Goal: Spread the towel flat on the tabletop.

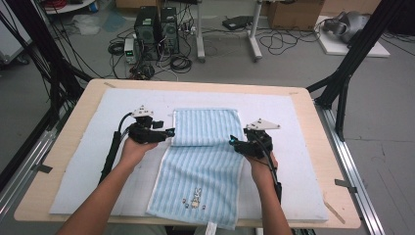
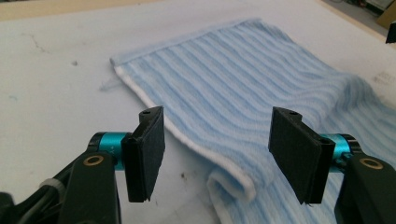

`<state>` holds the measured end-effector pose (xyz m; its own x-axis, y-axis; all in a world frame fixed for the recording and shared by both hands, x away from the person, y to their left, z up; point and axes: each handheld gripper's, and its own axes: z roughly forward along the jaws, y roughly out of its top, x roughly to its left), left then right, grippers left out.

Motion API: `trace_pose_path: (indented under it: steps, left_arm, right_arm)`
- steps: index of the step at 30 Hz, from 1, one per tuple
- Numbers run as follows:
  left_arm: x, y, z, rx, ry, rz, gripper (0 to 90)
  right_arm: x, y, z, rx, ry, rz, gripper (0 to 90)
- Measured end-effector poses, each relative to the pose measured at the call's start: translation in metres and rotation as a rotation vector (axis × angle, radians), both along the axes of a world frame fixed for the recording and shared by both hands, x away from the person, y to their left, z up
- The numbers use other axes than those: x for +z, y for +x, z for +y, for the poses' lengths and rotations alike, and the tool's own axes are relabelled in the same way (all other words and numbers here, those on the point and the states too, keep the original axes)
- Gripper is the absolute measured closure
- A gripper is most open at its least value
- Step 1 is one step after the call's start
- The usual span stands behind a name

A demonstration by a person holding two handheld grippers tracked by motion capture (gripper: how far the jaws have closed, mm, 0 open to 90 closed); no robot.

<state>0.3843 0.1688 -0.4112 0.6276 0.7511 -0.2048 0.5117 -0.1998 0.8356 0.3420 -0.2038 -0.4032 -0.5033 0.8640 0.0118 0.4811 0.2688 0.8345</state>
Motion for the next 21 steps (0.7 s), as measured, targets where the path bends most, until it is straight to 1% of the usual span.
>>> trace_pose_path:
  steps: [1,2,3,4,6,7,8,11,12,13,14,15,16,17,18,19,20,21]
  left_arm:
    - [-0.002,-0.002,0.000,-0.006,0.004,0.009,37.4]
    - [-0.005,-0.004,-0.002,-0.008,0.008,0.018,37.4]
    - [-0.008,-0.005,-0.003,-0.017,0.023,0.024,37.5]
    - [-0.011,-0.006,-0.005,-0.028,0.037,0.025,37.6]
    - [-0.016,-0.006,-0.009,-0.038,0.045,0.041,37.8]
    - [-0.018,-0.005,-0.012,-0.039,0.037,0.040,37.8]
    - [-0.021,-0.004,-0.014,-0.040,0.043,0.040,38.6]
    - [-0.028,0.002,-0.022,-0.029,0.056,0.064,40.4]
    - [-0.030,0.004,-0.024,-0.022,0.058,0.072,42.6]
    - [-0.033,0.006,-0.026,-0.008,0.060,0.084,45.6]
    - [-0.035,0.008,-0.026,0.003,0.073,0.095,49.9]
    - [-0.037,0.010,-0.027,0.020,0.074,0.101,55.9]
    - [-0.037,0.010,-0.028,0.030,0.070,0.090,63.9]
    - [-0.037,0.011,-0.029,0.036,0.069,0.090,73.0]
    - [-0.037,0.011,-0.030,0.044,0.075,0.084,79.3]
    - [-0.037,0.012,-0.031,0.049,0.083,0.076,83.1]
    - [-0.037,0.014,-0.032,0.052,0.091,0.073,84.2]
    - [-0.036,0.016,-0.032,0.067,0.092,0.072,84.6]
  right_arm:
    - [-0.003,-0.002,-0.001,-0.013,-0.003,0.006,43.5]
    - [-0.005,-0.005,-0.003,-0.026,-0.001,0.012,47.9]
    - [-0.007,-0.008,-0.004,-0.027,0.009,0.017,49.8]
    - [-0.009,-0.009,-0.005,-0.017,0.008,0.024,51.7]
    - [-0.014,-0.008,-0.005,-0.014,-0.008,0.046,51.8]
    - [-0.017,-0.007,-0.005,-0.022,-0.012,0.059,51.7]
    - [-0.019,-0.004,-0.005,-0.023,-0.011,0.074,51.4]
    - [-0.026,0.003,-0.002,-0.023,-0.032,0.105,50.9]
    - [-0.029,0.005,0.000,-0.020,-0.042,0.117,50.7]
    - [-0.032,0.008,0.002,-0.019,-0.058,0.133,50.8]
    - [-0.035,0.010,0.003,-0.020,-0.072,0.148,51.8]
    - [-0.038,0.012,0.004,-0.021,-0.082,0.161,58.7]
    - [-0.040,0.014,0.004,-0.014,-0.088,0.168,63.5]
    - [-0.041,0.014,0.005,-0.015,-0.085,0.161,68.2]
    - [-0.041,0.015,0.006,-0.010,-0.084,0.158,74.2]
    - [-0.041,0.017,0.007,-0.001,-0.088,0.152,78.9]
    - [-0.041,0.018,0.009,0.002,-0.091,0.151,83.0]
    - [-0.041,0.021,0.010,0.007,-0.099,0.148,85.0]
